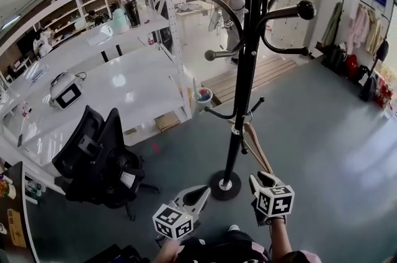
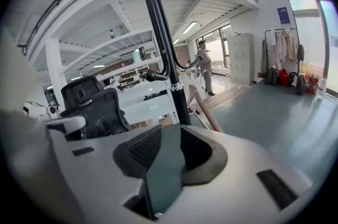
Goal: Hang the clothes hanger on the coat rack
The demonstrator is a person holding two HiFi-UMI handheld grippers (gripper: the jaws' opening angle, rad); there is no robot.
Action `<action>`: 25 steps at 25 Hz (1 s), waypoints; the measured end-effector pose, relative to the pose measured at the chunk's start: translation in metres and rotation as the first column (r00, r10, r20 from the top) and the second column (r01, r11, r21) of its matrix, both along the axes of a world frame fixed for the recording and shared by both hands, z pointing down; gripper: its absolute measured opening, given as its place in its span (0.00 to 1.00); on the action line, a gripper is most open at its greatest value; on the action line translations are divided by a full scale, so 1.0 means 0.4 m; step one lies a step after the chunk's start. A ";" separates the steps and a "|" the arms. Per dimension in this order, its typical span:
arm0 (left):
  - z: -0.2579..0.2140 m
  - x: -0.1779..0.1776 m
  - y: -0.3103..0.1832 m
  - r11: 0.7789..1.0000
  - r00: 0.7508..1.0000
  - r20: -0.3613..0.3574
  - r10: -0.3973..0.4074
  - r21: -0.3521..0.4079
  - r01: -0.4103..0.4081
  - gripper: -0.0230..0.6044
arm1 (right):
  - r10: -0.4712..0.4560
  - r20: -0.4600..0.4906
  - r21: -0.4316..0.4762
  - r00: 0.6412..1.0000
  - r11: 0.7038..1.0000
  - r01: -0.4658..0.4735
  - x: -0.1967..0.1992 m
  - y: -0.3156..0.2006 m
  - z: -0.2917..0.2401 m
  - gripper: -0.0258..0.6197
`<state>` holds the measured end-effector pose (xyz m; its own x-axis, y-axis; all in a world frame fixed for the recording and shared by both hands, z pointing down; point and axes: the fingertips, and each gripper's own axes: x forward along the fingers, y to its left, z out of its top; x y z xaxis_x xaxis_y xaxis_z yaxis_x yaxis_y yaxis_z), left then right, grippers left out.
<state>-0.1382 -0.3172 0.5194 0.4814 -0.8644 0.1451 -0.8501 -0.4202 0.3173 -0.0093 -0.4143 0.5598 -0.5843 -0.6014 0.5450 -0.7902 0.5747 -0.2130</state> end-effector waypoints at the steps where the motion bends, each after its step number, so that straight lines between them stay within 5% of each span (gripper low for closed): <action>1: 0.000 -0.004 0.011 1.000 1.000 0.000 0.010 0.003 -0.010 0.04 | 0.010 0.017 0.000 1.000 1.000 -0.010 -0.007 0.028 -0.002 0.22; 11: 0.030 -0.007 0.164 0.986 0.986 -0.001 0.168 -0.011 -0.168 0.04 | 0.057 0.058 0.010 0.997 0.998 -0.057 -0.088 0.286 0.018 0.18; 25: 0.039 0.108 0.368 0.943 0.943 -0.032 0.331 -0.017 -0.331 0.04 | 0.123 0.069 -0.020 0.990 0.992 -0.122 -0.033 0.588 0.025 0.07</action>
<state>-0.0949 -0.1699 0.5349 0.7440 -0.6524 0.1445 -0.6549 -0.6690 0.3514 -0.0227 -0.1790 0.5697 -0.5433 -0.6625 0.5156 -0.8375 0.4703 -0.2783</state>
